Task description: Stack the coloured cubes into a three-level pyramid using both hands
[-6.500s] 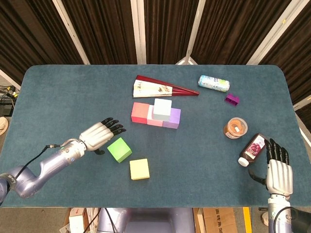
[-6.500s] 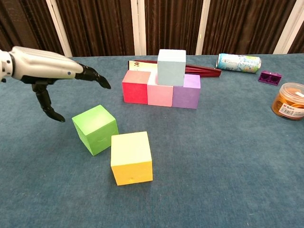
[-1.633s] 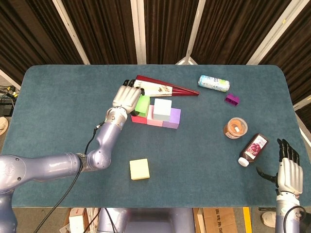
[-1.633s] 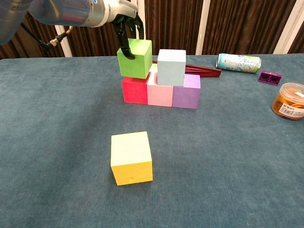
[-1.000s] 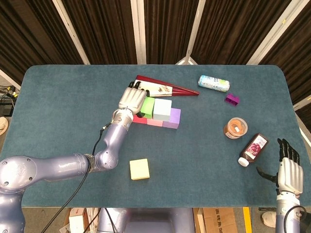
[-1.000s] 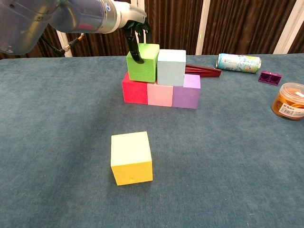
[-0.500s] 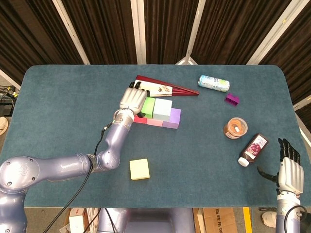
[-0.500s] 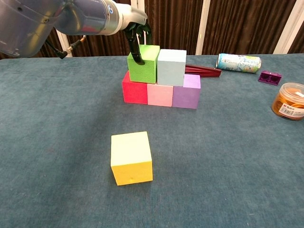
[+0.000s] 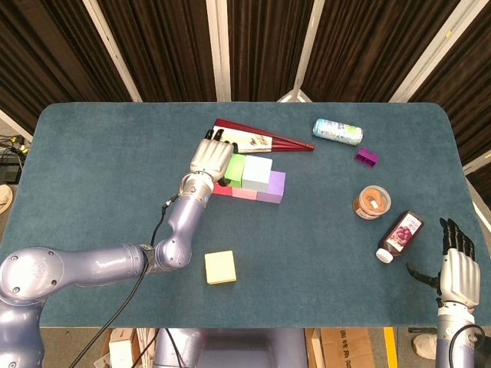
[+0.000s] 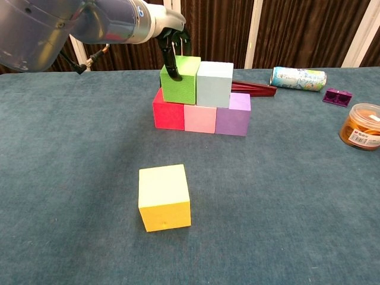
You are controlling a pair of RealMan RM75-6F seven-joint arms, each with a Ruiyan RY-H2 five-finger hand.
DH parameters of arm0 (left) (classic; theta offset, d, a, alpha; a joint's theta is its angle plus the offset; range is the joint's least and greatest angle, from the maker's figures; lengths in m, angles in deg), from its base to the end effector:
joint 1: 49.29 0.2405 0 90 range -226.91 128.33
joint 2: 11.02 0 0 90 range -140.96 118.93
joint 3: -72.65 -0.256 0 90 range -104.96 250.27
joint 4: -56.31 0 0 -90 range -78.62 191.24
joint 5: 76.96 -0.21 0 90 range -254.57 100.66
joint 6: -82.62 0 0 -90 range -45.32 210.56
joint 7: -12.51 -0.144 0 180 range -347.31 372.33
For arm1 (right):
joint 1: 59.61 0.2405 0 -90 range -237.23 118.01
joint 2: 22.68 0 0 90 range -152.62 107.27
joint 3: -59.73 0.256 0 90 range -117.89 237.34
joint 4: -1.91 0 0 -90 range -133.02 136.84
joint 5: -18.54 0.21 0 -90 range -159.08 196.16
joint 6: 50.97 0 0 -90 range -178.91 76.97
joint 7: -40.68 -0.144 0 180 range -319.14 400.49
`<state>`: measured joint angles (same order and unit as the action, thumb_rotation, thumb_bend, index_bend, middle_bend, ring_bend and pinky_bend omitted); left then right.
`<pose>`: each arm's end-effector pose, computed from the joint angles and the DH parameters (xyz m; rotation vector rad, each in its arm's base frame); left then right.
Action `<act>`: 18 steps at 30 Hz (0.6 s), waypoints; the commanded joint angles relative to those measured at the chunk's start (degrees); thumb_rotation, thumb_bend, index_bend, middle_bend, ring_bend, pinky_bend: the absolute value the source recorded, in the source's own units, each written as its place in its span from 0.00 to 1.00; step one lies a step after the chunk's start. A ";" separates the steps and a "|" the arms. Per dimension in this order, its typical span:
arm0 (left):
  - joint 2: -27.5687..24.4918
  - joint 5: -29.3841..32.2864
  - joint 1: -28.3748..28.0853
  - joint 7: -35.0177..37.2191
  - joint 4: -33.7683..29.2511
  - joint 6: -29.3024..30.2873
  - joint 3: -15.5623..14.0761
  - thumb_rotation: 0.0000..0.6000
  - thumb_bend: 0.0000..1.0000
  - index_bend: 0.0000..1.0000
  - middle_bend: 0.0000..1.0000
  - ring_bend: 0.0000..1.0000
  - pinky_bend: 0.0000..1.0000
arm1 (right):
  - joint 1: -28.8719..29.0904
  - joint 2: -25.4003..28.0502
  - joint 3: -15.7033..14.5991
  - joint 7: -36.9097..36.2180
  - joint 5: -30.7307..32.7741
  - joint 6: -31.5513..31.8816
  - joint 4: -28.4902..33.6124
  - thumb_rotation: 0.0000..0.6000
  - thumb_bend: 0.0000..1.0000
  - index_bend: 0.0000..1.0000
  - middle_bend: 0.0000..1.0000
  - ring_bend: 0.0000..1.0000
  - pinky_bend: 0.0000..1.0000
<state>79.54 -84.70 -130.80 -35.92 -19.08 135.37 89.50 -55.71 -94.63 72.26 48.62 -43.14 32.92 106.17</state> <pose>0.0241 0.4469 -0.0071 -1.7880 -0.8850 -0.7163 -0.3033 -0.1951 0.1308 0.9281 -1.2092 0.8917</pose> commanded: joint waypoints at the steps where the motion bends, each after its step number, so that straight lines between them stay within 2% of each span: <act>1: -0.04 0.15 0.02 -0.24 -0.05 0.25 0.14 1.00 0.33 0.32 0.30 0.00 0.00 | -0.02 0.06 0.01 -0.07 0.04 -0.03 0.03 1.00 0.21 0.00 0.00 0.00 0.00; 18: 0.43 0.29 0.20 -1.57 0.19 1.02 0.78 1.00 0.33 0.32 0.30 0.00 0.00 | 0.04 0.04 0.03 -0.08 0.17 -0.12 0.01 1.00 0.21 0.00 0.00 0.00 0.00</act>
<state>79.95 -84.39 -130.59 -37.49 -18.91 136.38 90.26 -55.68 -94.60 72.29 48.54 -42.98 32.81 106.18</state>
